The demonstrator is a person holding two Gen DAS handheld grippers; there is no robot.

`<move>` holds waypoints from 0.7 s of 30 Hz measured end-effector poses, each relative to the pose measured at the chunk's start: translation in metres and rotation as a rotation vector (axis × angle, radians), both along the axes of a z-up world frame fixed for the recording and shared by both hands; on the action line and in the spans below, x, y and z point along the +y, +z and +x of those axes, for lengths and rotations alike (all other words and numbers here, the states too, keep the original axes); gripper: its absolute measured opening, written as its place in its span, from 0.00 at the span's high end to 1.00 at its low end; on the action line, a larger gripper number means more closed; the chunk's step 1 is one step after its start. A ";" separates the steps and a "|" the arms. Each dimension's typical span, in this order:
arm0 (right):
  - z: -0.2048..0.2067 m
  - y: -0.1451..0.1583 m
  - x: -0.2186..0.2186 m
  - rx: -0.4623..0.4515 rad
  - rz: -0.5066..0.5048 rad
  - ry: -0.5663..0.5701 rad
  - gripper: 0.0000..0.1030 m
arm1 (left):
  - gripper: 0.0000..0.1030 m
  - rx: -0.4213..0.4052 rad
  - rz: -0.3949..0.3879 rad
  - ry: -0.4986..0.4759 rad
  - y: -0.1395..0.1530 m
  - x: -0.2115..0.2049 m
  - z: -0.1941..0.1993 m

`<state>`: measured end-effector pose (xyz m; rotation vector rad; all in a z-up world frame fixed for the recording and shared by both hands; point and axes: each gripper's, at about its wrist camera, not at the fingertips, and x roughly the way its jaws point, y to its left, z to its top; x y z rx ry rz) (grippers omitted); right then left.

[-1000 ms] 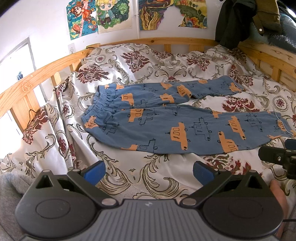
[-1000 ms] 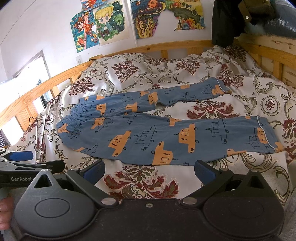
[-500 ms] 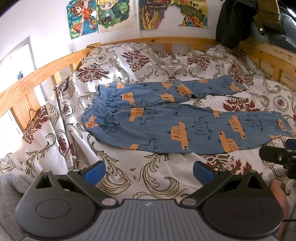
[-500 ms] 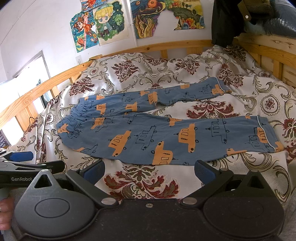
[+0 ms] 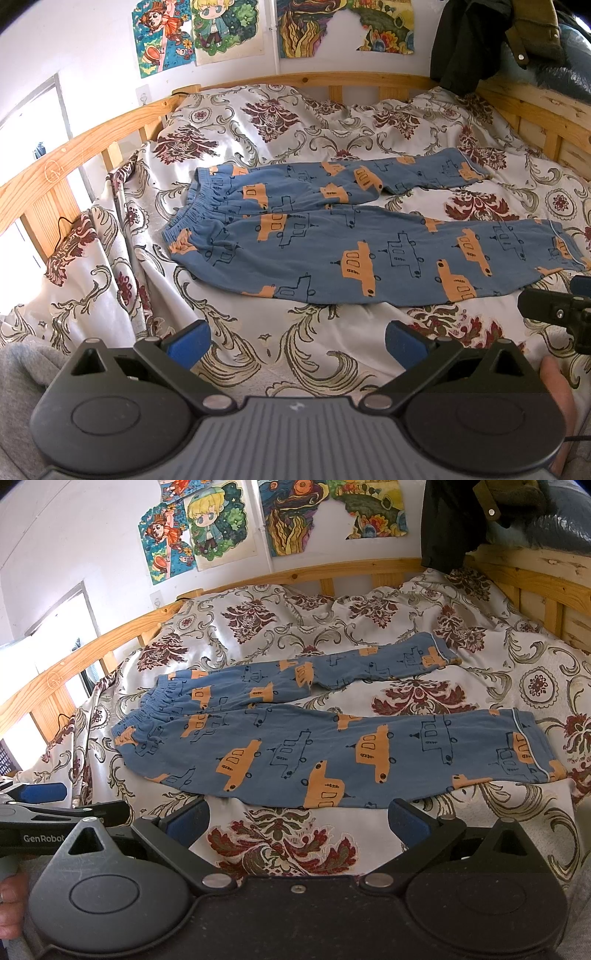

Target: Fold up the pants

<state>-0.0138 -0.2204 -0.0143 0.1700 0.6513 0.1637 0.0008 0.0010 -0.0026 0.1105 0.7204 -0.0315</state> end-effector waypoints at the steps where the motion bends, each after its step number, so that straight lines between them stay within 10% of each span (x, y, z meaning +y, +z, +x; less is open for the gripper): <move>1: 0.000 0.000 0.000 0.000 0.000 0.000 0.00 | 0.00 0.000 0.001 0.000 0.000 0.000 0.000; 21: 0.032 0.028 -0.024 0.066 0.193 0.029 0.00 | 0.00 0.047 -0.027 -0.066 0.025 0.002 0.026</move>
